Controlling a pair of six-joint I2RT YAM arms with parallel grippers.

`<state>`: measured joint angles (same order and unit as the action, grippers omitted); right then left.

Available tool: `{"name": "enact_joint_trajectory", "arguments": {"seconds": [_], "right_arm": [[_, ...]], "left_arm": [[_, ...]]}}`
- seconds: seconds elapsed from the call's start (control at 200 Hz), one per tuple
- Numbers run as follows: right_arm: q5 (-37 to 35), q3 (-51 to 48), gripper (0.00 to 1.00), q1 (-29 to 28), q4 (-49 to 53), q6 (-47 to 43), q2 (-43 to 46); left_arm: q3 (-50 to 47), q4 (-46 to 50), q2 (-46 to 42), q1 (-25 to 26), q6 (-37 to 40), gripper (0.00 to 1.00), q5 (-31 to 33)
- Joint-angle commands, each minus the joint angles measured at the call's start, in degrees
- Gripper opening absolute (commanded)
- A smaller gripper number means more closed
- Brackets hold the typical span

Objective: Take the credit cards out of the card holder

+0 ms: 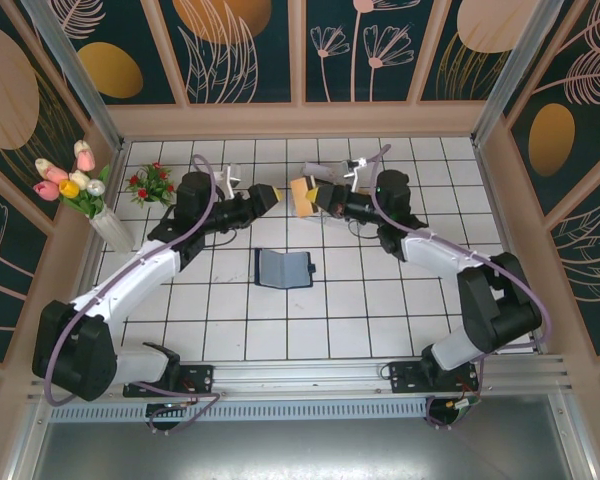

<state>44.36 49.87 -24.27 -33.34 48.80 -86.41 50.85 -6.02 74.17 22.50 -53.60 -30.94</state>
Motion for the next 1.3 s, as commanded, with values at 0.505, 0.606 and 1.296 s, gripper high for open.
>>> {"name": "enact_joint_trajectory", "arguments": {"seconds": [0.505,0.606,1.296], "right_arm": [[-11.3,20.2,0.00,7.0,36.8,-58.9,-0.8],[-13.1,24.8,0.00,7.9,45.1,-67.6,-4.8],[-22.4,36.8,0.00,9.9,61.7,-99.9,-20.3]], "left_arm": [[-9.5,12.4,-5.0,-7.3,16.9,0.99,15.1],[-9.3,12.3,-4.7,-7.3,17.6,0.99,15.0],[-9.0,12.8,-2.2,-7.3,18.6,0.98,15.1]]}}
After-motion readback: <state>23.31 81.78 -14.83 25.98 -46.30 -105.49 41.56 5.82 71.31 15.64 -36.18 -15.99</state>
